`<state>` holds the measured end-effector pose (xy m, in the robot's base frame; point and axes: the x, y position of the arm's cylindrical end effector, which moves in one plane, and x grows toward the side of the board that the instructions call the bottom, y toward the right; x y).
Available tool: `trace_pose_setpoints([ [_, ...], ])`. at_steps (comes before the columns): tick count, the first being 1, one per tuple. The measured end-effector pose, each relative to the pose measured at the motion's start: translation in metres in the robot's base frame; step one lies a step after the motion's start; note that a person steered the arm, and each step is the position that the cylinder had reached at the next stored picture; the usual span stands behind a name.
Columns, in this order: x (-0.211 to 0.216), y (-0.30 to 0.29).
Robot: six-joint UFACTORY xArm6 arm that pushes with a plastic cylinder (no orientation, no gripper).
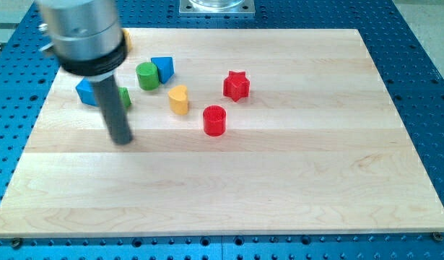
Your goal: Push the green star into the heart
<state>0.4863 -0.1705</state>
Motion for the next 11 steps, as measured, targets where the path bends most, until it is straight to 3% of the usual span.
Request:
trace_pose_setpoints([
  [2,-0.067,-0.036],
  [3,-0.111,0.030],
  [6,-0.117,0.036],
  [9,-0.097,-0.008],
  [11,-0.132,0.073],
])
